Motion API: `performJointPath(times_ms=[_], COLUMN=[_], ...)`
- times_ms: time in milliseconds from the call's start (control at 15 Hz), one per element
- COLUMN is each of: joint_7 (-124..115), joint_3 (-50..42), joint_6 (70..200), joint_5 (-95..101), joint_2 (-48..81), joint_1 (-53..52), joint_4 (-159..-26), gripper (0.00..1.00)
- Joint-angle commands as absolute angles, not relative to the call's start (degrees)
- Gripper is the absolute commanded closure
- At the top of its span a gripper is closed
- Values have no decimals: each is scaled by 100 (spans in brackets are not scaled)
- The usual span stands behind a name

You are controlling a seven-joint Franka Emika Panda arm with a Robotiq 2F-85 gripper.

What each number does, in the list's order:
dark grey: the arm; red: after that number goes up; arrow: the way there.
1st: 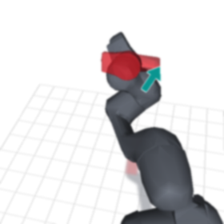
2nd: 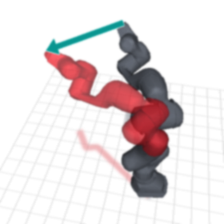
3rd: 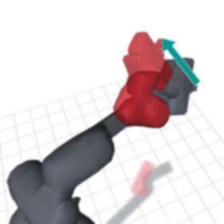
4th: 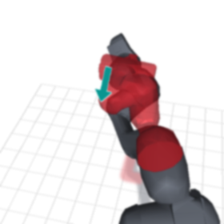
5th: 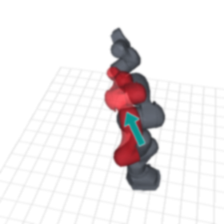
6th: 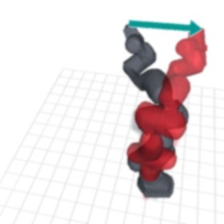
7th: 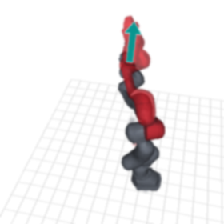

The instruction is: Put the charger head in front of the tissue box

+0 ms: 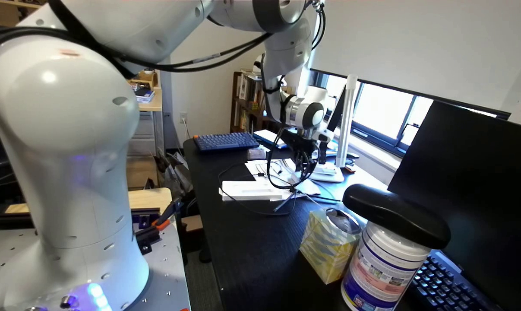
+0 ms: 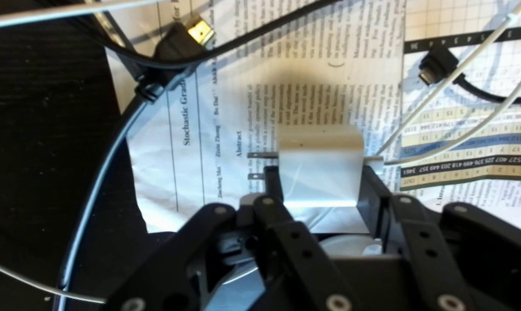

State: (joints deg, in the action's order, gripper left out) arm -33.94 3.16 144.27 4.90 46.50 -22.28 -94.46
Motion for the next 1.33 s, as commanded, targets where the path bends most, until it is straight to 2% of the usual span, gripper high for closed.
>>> performJointPath(times_ms=[0, 467, 733, 1267], joint_7=[-3143, -3151, -2773, -1850], joint_3=[355, 240, 253, 202], joint_6=[14207, 13599, 13097, 13065], joint_5=[263, 482, 711, 1413], joint_2=[4380, 3075, 2293, 1069], joint_1=[-2192, -2206, -2095, -1496], joint_4=[-9536, -10478, -11445, -13626], gripper=[80, 80, 80, 80])
